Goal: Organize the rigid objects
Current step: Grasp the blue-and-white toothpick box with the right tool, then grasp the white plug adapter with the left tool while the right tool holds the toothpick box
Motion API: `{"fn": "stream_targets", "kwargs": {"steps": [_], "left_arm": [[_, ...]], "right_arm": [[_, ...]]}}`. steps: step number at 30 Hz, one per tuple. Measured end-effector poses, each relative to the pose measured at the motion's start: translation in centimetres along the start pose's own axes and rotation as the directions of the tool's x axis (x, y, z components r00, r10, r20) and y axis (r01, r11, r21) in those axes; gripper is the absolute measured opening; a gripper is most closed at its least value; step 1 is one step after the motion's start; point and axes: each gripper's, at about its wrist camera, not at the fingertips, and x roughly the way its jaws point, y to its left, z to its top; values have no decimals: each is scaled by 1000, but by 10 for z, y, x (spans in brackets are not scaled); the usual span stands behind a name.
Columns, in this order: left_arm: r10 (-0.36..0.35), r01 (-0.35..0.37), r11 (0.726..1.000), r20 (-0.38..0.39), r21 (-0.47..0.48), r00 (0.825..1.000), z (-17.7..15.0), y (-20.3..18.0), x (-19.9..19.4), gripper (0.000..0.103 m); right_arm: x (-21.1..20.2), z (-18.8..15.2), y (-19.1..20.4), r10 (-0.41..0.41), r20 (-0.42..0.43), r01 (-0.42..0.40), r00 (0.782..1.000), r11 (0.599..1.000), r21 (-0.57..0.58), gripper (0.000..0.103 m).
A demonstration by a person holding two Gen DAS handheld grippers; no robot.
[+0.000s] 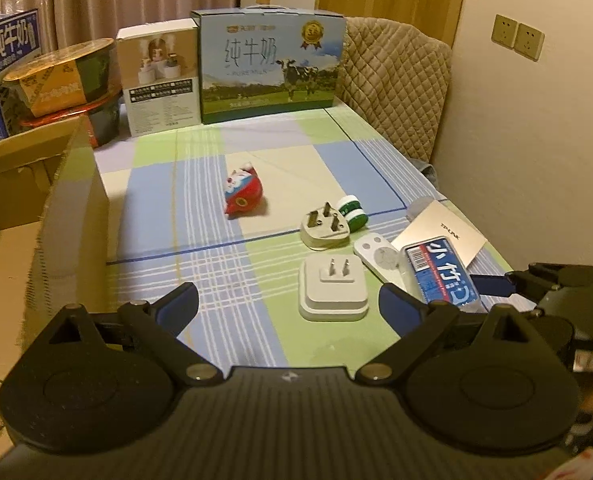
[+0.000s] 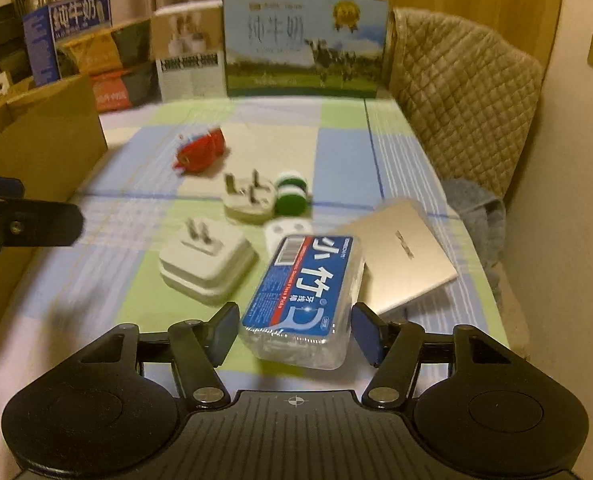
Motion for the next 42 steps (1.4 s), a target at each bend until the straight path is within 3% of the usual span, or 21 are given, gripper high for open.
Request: {"fn": "stream_targets", "kwargs": {"steps": [4, 13, 20, 31, 34, 36, 42], "left_arm": [[-10, 10, 1000, -10, -4, 1000, -2, -6, 7, 95], [-25, 25, 1000, -30, 0, 999, -8, -9, 27, 93], [-42, 44, 998, -52, 36, 998, -10, -15, 49, 78], [-72, 75, 996, -65, 53, 995, -11, -30, 100, 78], [-65, 69, 996, -76, 55, 995, -12, -32, 109, 69], [-62, 67, 996, -83, 57, 995, -14, -31, 111, 61], [-3, 11, 997, -101, 78, 995, -31, -18, 83, 60]], "right_arm": [[5, -1, -17, -15, -12, 15, 1000, 1000, 27, 59], [13, 2, -25, 42, -4, -42, 999, 996, 76, 58], [2, 5, -37, 20, 52, -27, 998, 990, 142, 54], [0, 6, -42, 9, 65, -19, 998, 988, 153, 54], [0, 6, -41, 4, 65, -14, 998, 989, 149, 54], [1, 5, -40, 1, 65, -10, 998, 989, 146, 54], [3, 4, -29, 26, 61, -31, 998, 996, 83, 54]]}}
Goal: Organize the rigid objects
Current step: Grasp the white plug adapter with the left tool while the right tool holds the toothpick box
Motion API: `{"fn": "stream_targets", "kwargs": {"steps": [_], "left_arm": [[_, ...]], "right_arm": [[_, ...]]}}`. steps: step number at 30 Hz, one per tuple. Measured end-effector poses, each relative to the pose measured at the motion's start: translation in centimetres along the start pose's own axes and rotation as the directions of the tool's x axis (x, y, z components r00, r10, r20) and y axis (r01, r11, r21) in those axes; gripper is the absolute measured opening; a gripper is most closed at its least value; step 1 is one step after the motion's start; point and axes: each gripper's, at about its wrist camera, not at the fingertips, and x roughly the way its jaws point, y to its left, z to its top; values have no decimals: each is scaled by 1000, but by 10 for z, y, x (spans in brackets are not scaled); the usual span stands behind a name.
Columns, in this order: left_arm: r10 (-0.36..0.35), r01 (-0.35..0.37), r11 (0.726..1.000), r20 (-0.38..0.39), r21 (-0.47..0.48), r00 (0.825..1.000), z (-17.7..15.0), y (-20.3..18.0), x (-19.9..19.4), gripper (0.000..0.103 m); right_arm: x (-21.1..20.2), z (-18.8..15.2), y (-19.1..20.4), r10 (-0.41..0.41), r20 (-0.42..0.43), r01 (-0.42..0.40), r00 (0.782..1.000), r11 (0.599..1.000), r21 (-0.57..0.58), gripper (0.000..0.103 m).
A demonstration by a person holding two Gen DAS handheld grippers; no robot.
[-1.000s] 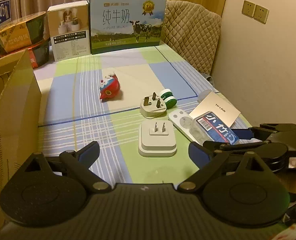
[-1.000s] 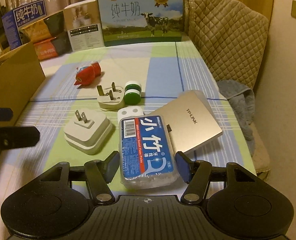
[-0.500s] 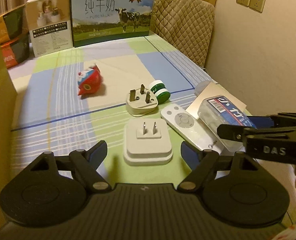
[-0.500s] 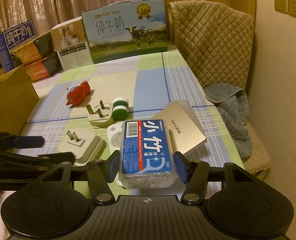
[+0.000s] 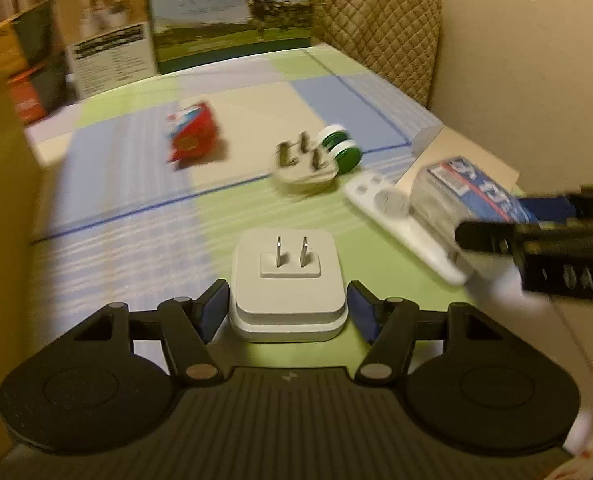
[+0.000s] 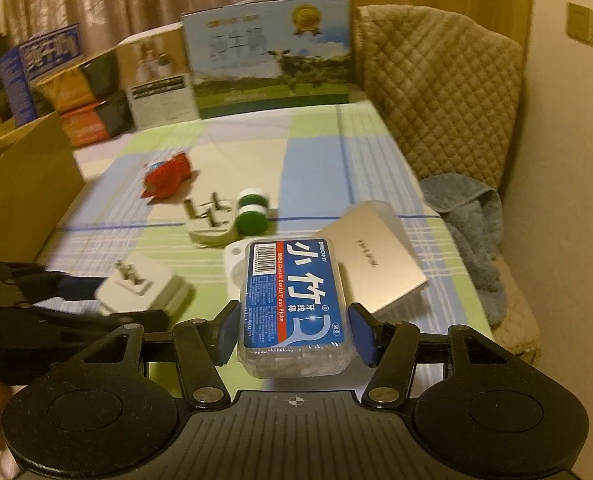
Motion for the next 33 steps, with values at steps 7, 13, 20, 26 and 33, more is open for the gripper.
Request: {"fn": "stream_targets", "kwargs": {"steps": [7, 13, 20, 26, 33], "left_arm": [[59, -59, 998, -5, -19, 998, -39, 14, -34, 60], [58, -58, 998, 2, -37, 998, -48, 17, -41, 61], [65, -65, 997, 16, -31, 998, -49, 19, -40, 70], [65, -64, 997, 12, -39, 998, -47, 20, -33, 70], [67, -67, 997, 0, -40, 998, -45, 18, -29, 60]], "right_arm": [[-5, -11, 31, 109, -27, -111, 994, 987, -114, 54], [-5, -27, 48, 162, -119, -176, 980, 978, -114, 54], [6, -30, 54, 150, -137, -169, 979, 976, -141, 55], [12, -31, 54, 136, -152, -157, 979, 978, -139, 54], [15, -31, 55, 128, -159, -150, 979, 980, -133, 54]]}}
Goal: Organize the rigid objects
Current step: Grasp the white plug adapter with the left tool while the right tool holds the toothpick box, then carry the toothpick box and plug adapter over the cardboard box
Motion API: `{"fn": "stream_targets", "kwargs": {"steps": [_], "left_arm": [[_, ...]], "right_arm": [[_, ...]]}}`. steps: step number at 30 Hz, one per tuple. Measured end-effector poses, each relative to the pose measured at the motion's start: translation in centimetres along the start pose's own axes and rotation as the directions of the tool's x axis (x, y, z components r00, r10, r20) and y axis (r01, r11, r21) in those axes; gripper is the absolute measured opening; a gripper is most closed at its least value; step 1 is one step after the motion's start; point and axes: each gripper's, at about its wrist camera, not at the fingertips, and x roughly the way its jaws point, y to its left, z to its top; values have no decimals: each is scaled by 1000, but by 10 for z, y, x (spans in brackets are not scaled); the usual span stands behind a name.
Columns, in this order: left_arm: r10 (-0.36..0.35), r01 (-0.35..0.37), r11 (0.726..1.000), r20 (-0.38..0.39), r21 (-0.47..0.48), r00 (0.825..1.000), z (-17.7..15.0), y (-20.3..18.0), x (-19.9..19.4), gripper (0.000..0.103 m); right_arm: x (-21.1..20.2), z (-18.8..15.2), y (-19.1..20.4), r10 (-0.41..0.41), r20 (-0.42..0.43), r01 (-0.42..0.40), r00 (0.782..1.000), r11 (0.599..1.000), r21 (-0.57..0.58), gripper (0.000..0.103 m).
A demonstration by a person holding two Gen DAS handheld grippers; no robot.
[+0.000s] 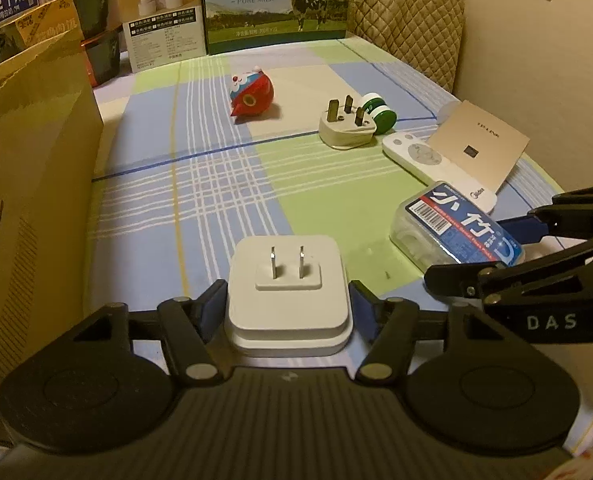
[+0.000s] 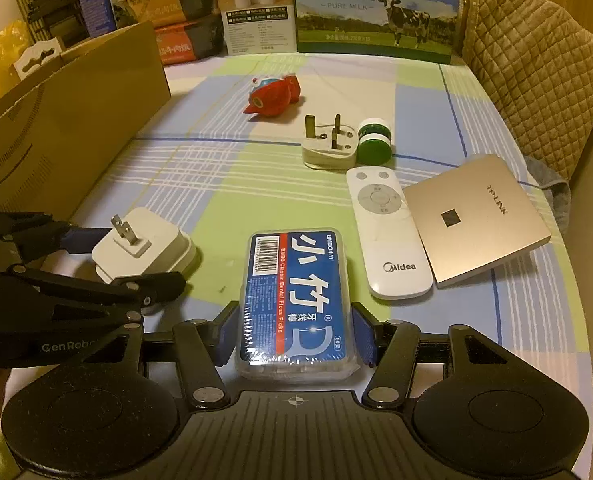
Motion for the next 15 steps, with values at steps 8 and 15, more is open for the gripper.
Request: {"fn": "stream_targets", "kwargs": {"steps": [8, 15], "left_arm": [[-13, 13, 1000, 22, -3, 1000, 0, -8, -32, 60], [-29, 31, 999, 81, -25, 996, 11, -5, -85, 60]], "right_arm": [[-18, 0, -7, -30, 41, 27, 999, 997, 69, 54], [-65, 2, 4, -34, 99, 23, 994, 994, 111, 54]]}}
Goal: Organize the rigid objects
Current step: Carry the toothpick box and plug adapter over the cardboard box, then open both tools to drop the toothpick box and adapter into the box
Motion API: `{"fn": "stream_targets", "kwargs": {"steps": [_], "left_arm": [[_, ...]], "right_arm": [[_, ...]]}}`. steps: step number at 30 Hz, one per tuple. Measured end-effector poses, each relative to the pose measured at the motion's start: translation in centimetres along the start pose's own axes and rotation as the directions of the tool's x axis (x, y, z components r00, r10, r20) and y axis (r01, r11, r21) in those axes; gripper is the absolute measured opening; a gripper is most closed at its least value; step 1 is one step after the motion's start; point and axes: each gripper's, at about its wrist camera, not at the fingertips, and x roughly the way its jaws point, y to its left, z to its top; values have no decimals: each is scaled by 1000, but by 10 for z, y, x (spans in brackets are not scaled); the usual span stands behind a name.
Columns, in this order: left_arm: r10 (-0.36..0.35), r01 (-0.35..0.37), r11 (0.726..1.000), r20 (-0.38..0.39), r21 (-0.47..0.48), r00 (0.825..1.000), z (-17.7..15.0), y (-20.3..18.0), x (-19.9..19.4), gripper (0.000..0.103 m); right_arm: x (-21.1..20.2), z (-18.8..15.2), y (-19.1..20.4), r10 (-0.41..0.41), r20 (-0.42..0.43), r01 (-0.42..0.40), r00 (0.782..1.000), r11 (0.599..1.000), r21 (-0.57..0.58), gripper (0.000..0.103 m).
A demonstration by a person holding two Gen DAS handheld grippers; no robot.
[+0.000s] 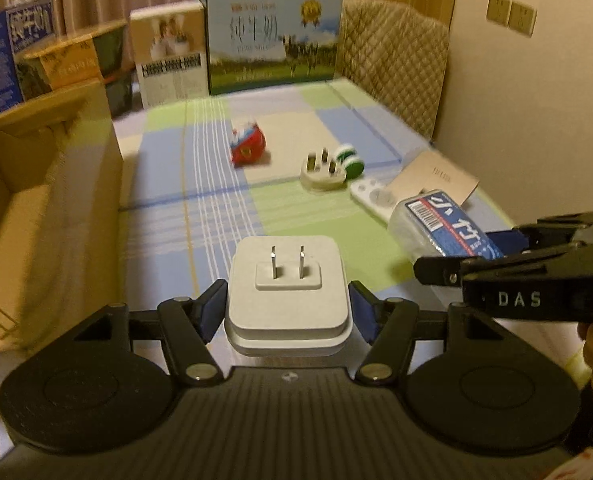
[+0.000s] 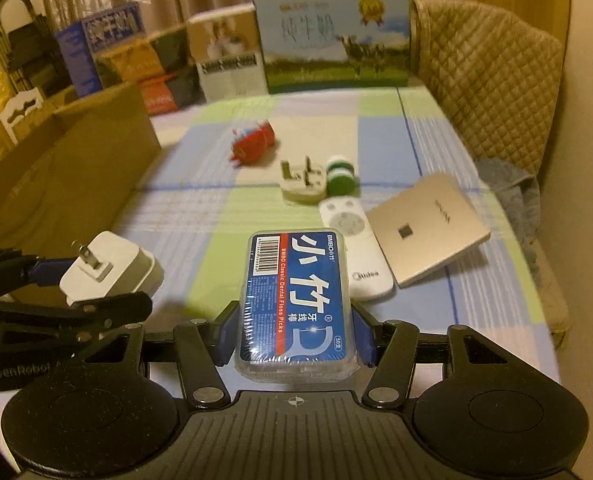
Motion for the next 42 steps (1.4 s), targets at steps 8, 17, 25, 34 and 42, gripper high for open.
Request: {"fn": "stream_targets", "kwargs": {"steps": [8, 17, 25, 34, 42], "left_arm": [[66, -63, 997, 107, -37, 992, 30, 46, -74, 60], [213, -211, 977, 102, -23, 972, 54, 156, -109, 60], [224, -221, 974, 58, -47, 973, 54, 236, -90, 60], [187, -185, 982, 29, -45, 982, 49, 258, -51, 60], [220, -215, 974, 63, -76, 974, 50, 265, -59, 71]], "right_arm": [[-48, 51, 58, 119, 95, -114, 988, 992, -54, 54], [-30, 111, 174, 277, 71, -256, 958, 941, -223, 54], [33, 120, 245, 291, -28, -285, 956, 903, -320, 54], [76, 117, 260, 258, -64, -263, 964, 889, -375, 54], [82, 116, 261, 245, -62, -249, 968, 888, -388, 54]]}}
